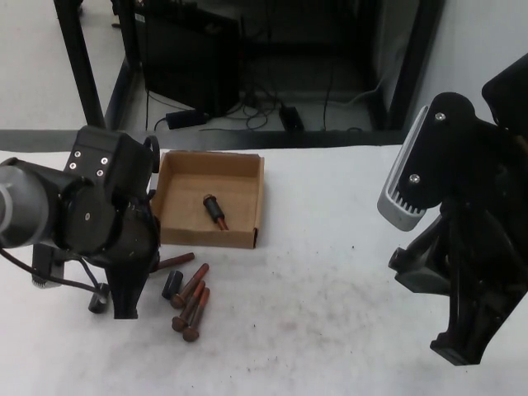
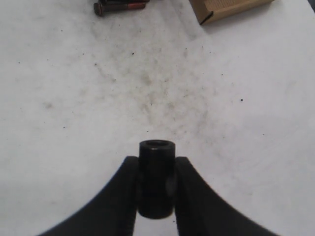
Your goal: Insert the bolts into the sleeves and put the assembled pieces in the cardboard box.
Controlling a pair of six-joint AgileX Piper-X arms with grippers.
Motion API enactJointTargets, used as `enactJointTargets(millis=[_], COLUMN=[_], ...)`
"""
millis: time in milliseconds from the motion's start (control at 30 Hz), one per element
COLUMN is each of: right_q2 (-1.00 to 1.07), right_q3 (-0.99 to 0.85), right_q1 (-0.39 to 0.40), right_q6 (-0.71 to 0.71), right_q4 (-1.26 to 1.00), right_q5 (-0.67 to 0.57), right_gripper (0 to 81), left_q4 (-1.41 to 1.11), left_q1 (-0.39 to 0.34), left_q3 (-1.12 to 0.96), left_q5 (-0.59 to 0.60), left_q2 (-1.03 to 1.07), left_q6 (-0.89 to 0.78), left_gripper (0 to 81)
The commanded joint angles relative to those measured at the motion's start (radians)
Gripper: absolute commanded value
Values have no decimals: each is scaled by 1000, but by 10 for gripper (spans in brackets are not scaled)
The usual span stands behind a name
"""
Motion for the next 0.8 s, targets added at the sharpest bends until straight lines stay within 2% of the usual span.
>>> enactJointTargets(millis=[0, 167, 467, 767], right_q2=[-9, -9, -9, -9], right_q3=[2, 2, 2, 2], right_q1=[2, 2, 2, 2], right_q6=[1, 1, 1, 1], right_q4=[-3, -3, -3, -3], right_q5=[-10, -10, -10, -10], right_gripper=[2, 2, 2, 2], left_q4=[-5, -5, 56, 73], left_q1=[-2, -2, -2, -2], left_q3=[-12, -12, -12, -12], left_q5=[4, 37, 21, -24], left_q2=[1, 1, 1, 11], left_q6=[-2, 0, -8, -95], left_gripper=[190, 290, 290, 290])
